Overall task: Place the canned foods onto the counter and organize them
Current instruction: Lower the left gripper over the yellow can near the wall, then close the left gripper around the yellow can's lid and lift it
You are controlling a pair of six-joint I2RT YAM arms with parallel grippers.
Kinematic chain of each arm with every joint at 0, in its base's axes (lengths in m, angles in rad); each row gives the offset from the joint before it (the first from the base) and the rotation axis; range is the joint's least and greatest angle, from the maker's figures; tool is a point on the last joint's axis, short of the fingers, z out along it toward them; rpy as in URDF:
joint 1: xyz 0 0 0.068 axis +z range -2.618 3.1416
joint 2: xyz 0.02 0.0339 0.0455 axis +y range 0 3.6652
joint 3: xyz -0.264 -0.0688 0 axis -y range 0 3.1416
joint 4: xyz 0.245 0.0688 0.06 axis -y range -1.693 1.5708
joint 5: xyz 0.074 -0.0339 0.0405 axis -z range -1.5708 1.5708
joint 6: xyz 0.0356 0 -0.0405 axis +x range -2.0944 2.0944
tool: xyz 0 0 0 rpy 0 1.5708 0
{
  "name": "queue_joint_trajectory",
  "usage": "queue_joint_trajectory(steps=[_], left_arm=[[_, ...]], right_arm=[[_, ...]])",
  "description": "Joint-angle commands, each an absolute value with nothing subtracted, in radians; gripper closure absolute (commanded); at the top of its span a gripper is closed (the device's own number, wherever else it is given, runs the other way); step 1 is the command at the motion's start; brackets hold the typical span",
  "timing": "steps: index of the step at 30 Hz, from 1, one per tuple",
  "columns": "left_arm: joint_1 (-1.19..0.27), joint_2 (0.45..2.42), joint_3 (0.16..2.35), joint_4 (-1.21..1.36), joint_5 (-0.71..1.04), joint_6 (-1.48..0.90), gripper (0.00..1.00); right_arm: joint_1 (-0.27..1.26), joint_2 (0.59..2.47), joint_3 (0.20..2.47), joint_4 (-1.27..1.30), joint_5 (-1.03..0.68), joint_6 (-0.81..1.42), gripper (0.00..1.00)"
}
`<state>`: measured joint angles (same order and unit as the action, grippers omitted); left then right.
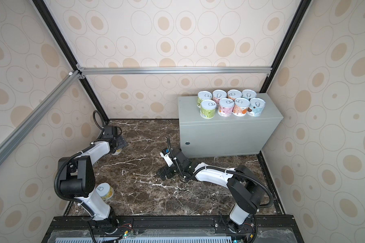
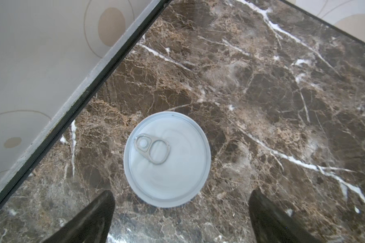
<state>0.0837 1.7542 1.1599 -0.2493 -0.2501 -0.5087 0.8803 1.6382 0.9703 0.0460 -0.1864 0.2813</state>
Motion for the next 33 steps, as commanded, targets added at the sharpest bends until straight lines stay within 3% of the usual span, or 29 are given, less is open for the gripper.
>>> queue_joint_trajectory(steps=[1,33], left_arm=[[0.098,1.782,1.202,-0.235,-0.289,-0.492,0.01],[0.129,1.972,1.270,-0.113,-0.307,-0.456,0.01]], right_arm=[[0.874,1.659,0.971,0.061,-0.195,0.296,0.00],[0.828,1.698,0.957,0.106,-0.244,0.343,0.01]])
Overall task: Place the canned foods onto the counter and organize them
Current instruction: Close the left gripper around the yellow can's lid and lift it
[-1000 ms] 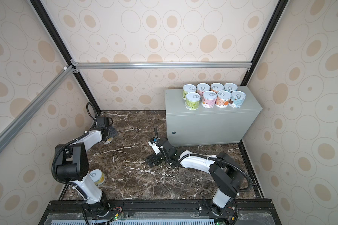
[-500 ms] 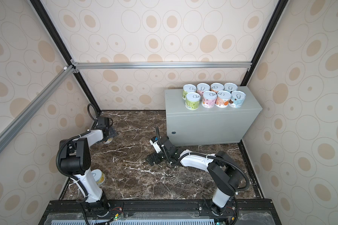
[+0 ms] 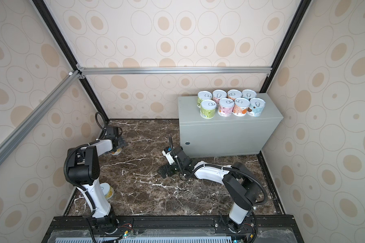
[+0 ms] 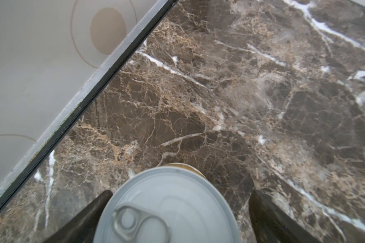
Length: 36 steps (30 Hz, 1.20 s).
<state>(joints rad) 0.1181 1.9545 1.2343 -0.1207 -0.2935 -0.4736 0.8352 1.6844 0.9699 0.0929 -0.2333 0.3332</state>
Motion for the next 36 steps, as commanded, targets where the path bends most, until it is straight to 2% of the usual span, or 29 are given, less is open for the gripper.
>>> queue_joint_trajectory(steps=[1,23,27,36], left_arm=[[0.130,1.977,1.270,-0.113,-0.308,-0.456,0.01],[0.159,1.960,1.196,-0.015,-0.301,-0.412,0.11],[0.159,1.959,1.192,-0.009,-0.300,-0.407,0.21],[0.159,1.931,1.178,-0.004,-0.309,-0.391,0.30]], right_arm=[[0.827,1.700,0.957,0.107,-0.246,0.344,0.01],[0.827,1.720,0.961,0.114,-0.267,0.358,0.01],[0.826,1.721,0.961,0.112,-0.270,0.357,0.01],[0.827,1.723,0.965,0.107,-0.275,0.358,0.01]])
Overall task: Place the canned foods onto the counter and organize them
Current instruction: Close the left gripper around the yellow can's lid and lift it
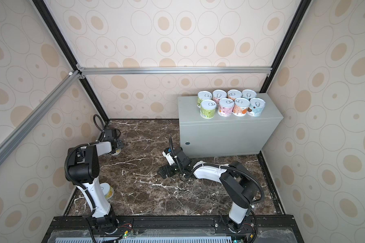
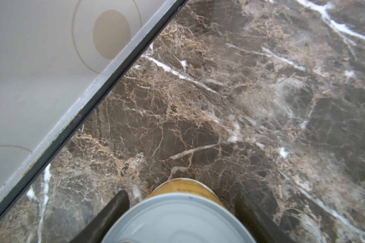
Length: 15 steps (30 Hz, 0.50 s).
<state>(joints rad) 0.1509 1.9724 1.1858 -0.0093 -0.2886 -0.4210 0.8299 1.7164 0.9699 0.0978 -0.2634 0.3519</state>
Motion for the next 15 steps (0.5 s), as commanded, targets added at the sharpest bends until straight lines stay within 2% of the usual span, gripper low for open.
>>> queue_joint_trajectory(steps=[1,15], left_arm=[[0.158,1.925,1.176,-0.004,-0.308,-0.391,0.30],[0.159,1.806,1.164,-0.034,-0.285,-0.374,0.33]], right_arm=[[0.826,1.723,0.966,0.107,-0.276,0.358,0.01],[0.827,1.702,0.959,0.106,-0.292,0.362,0.01]])
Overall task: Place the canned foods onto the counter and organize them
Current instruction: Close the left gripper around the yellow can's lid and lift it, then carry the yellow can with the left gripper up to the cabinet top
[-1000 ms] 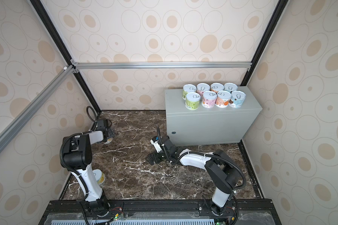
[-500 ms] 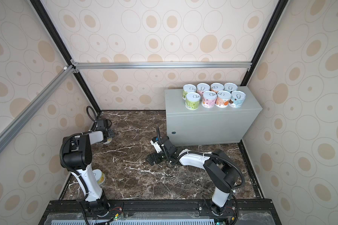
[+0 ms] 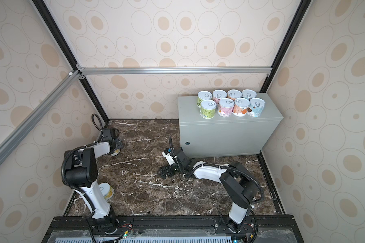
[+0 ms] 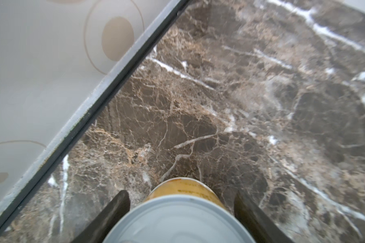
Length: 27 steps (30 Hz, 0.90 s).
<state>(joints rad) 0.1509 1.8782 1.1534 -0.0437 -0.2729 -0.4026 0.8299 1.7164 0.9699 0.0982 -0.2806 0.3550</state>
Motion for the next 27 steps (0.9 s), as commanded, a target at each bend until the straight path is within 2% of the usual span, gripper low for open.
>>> queue_joint_trajectory(steps=[1,18,27], left_arm=[[0.159,1.791,1.163,-0.038,-0.285,-0.370,0.33],[0.158,1.505,1.141,-0.116,-0.165,-0.357,0.32],[0.153,1.375,1.200,-0.198,-0.076,-0.369,0.32]], right_arm=[[0.827,1.697,0.957,0.106,-0.291,0.362,0.01],[0.834,1.632,0.937,0.114,-0.299,0.367,0.01],[0.856,1.621,0.957,0.080,-0.309,0.331,0.01]])
